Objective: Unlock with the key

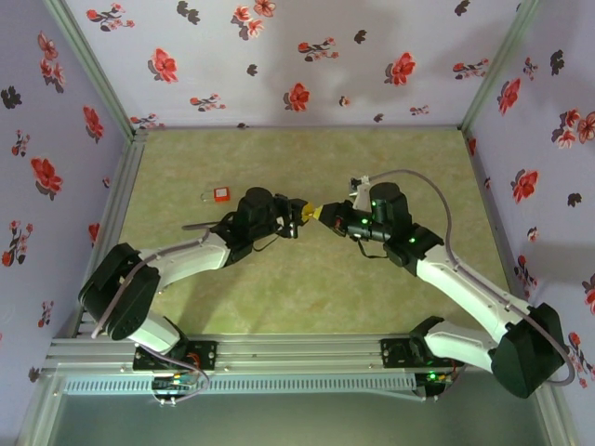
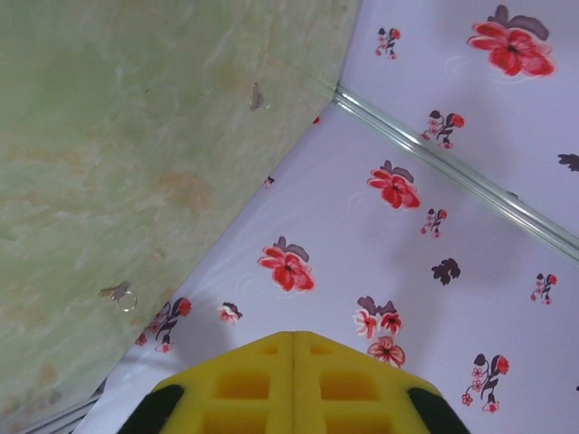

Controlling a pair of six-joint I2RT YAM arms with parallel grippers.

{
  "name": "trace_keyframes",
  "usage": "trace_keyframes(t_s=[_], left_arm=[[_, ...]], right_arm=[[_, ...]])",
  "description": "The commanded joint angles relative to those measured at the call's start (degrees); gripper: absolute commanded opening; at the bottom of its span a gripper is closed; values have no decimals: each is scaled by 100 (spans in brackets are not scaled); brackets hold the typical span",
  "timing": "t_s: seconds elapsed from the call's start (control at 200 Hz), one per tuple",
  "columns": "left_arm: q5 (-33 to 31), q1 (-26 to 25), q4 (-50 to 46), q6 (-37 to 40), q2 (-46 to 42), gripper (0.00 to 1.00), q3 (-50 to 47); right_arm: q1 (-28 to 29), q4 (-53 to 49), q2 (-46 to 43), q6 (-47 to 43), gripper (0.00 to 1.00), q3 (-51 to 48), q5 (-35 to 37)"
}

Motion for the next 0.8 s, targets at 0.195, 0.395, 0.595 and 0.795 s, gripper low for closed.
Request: trace_keyframes(t_s=[0.195,0.395,0.595,0.795], left_arm=[[-166,108,-336,789,-367,0,89],[-615,190,-1083,2562,-667,0,652],[-957,180,-1145,3700,-753,0,895],[-988,182,-950,4145,-543,0,1178]], right_arm=[[50,375,15,137,3,-67,16],[50,1117,72,825,61,-179,56],[68,2473,185,1790,65,-603,154],[109,3242,451,2185,65,-636,227]])
